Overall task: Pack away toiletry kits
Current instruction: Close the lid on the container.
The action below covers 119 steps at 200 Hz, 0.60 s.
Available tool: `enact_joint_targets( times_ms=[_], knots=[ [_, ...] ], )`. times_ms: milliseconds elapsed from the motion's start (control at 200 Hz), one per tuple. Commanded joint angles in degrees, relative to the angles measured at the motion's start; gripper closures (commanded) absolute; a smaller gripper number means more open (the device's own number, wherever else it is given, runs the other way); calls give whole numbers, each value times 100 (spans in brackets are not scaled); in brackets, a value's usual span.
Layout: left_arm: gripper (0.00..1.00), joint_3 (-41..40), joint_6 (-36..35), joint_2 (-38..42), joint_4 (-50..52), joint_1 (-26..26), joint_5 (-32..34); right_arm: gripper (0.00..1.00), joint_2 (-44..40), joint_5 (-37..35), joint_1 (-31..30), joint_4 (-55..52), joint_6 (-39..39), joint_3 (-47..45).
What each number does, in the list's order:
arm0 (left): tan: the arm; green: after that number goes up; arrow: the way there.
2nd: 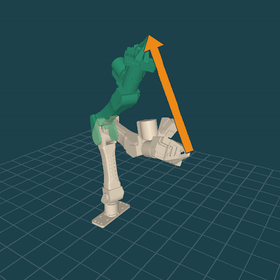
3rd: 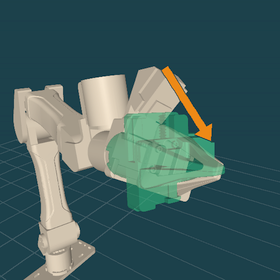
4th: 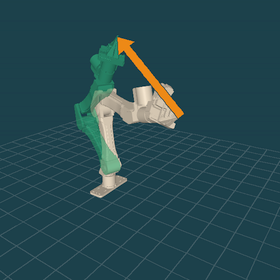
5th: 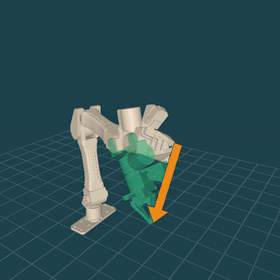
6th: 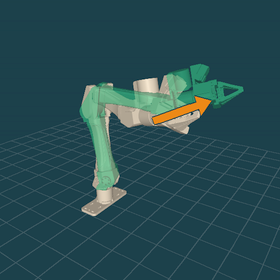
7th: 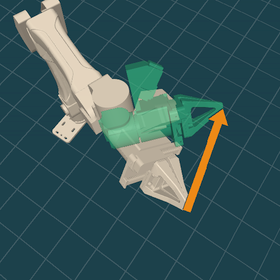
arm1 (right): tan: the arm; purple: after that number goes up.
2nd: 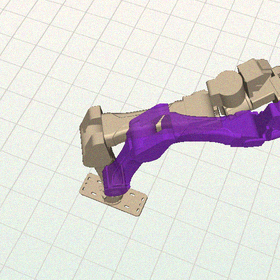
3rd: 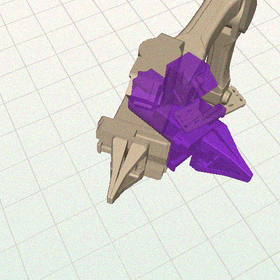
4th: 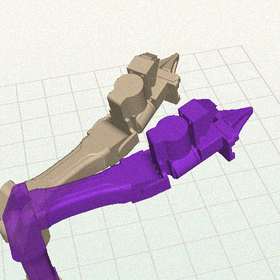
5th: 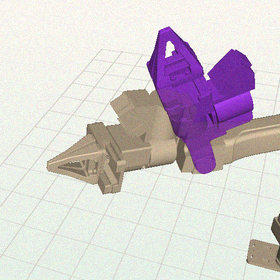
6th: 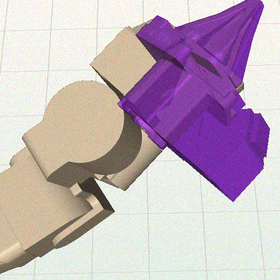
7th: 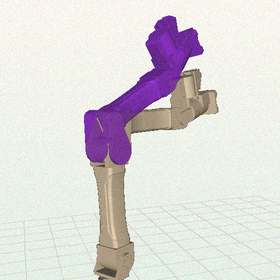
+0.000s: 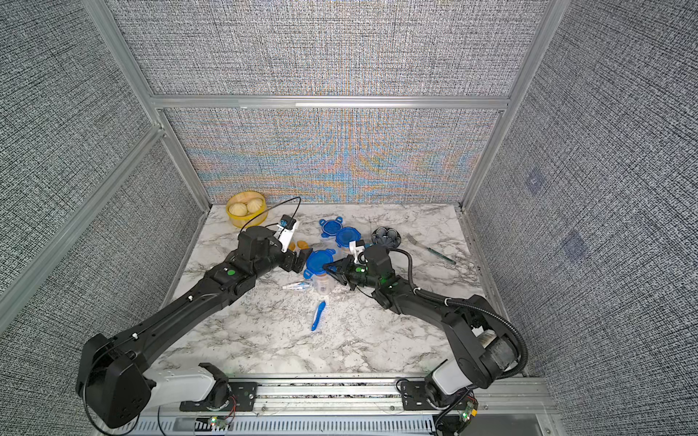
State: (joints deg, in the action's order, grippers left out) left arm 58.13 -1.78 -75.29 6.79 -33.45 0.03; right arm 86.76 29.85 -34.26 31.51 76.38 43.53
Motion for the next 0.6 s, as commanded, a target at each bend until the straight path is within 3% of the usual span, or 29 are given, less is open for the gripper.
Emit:
enact_joint_targets(
  times_ms=[0,590],
  knots=[
    [6,223,143,-256,408,40,-17,100,34,-210,-10,188,88,-37],
    [26,597,-42,-1023,851,127,-333,100,423,7,80,440,246,-47]
  ],
)
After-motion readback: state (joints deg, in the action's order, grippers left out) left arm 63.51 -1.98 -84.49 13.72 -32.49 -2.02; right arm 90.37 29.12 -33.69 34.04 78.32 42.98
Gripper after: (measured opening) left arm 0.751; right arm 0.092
